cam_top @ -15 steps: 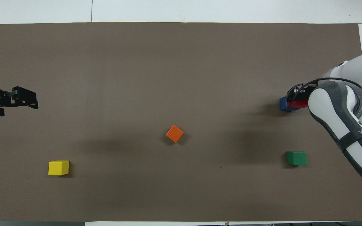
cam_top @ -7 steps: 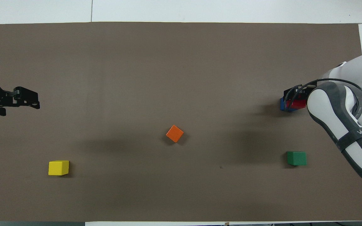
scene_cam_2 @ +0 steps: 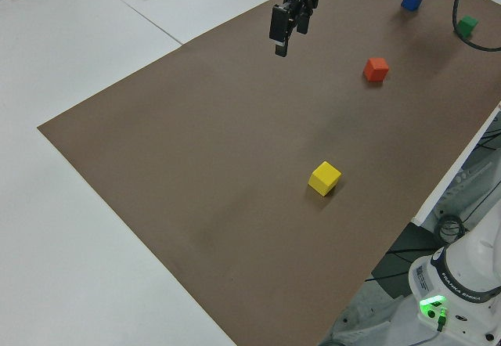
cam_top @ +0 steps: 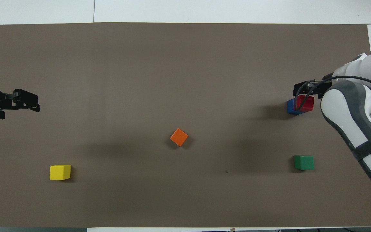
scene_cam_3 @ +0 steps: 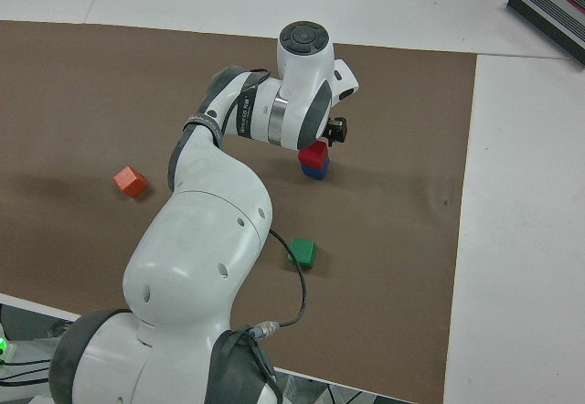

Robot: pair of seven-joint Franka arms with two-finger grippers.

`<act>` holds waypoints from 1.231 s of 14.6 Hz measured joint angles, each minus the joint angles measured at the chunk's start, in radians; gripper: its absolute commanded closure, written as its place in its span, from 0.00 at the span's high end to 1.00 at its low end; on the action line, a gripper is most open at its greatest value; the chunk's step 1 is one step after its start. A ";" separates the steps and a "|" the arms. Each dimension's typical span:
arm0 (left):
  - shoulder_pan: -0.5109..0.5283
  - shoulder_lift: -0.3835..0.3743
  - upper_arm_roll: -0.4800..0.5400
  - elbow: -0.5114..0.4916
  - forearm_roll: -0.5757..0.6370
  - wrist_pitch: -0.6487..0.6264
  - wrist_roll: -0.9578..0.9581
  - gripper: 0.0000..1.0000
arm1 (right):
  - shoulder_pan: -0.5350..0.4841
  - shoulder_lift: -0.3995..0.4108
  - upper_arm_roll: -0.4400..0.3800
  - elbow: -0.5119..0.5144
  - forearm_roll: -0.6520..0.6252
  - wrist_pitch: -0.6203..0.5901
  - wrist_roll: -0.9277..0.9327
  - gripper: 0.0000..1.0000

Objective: Transfer red block to right arm and stack on blue block

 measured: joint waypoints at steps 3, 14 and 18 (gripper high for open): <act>0.001 0.000 0.003 0.000 0.000 0.000 0.000 1.00 | 0.000 -0.070 0.001 0.009 0.000 -0.022 -0.001 1.00; 0.001 0.000 0.003 0.000 0.000 0.000 0.000 1.00 | -0.004 -0.251 -0.002 0.215 -0.109 -0.483 -0.001 1.00; 0.001 0.000 0.003 0.000 0.000 0.000 0.000 1.00 | -0.004 -0.244 -0.001 0.217 -0.125 -0.492 -0.001 1.00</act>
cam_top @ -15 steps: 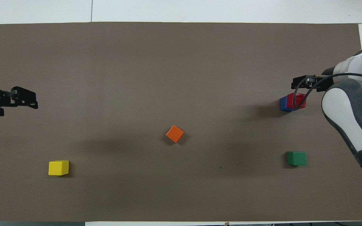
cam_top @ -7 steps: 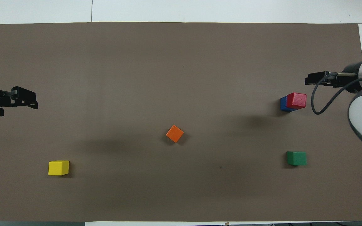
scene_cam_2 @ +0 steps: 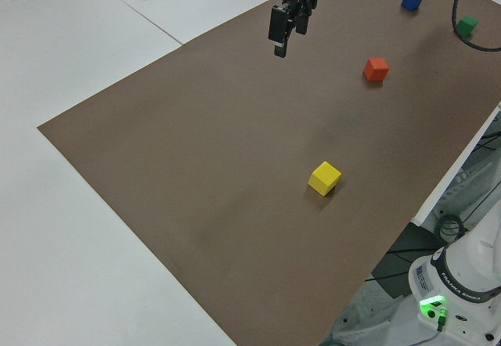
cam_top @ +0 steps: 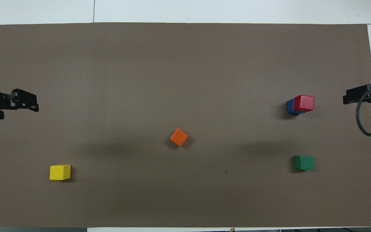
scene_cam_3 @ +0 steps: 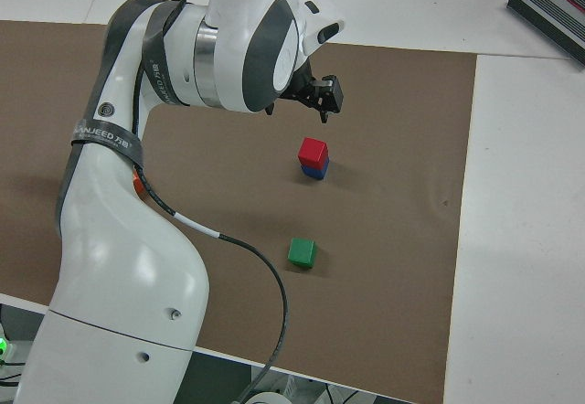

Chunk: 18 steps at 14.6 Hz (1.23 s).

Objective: Transfer red block to right arm and stack on blue block

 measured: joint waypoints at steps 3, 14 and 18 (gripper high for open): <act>0.000 0.000 0.000 0.000 0.000 0.000 0.000 1.00 | 0.001 0.002 0.003 0.000 0.000 0.000 0.000 1.00; 0.000 0.000 0.000 0.000 0.000 0.000 0.000 1.00 | 0.001 0.003 0.003 -0.013 0.000 -0.011 0.001 1.00; 0.000 0.000 0.000 0.000 0.000 0.000 0.000 1.00 | 0.001 0.002 0.002 -0.016 0.000 -0.056 0.001 1.00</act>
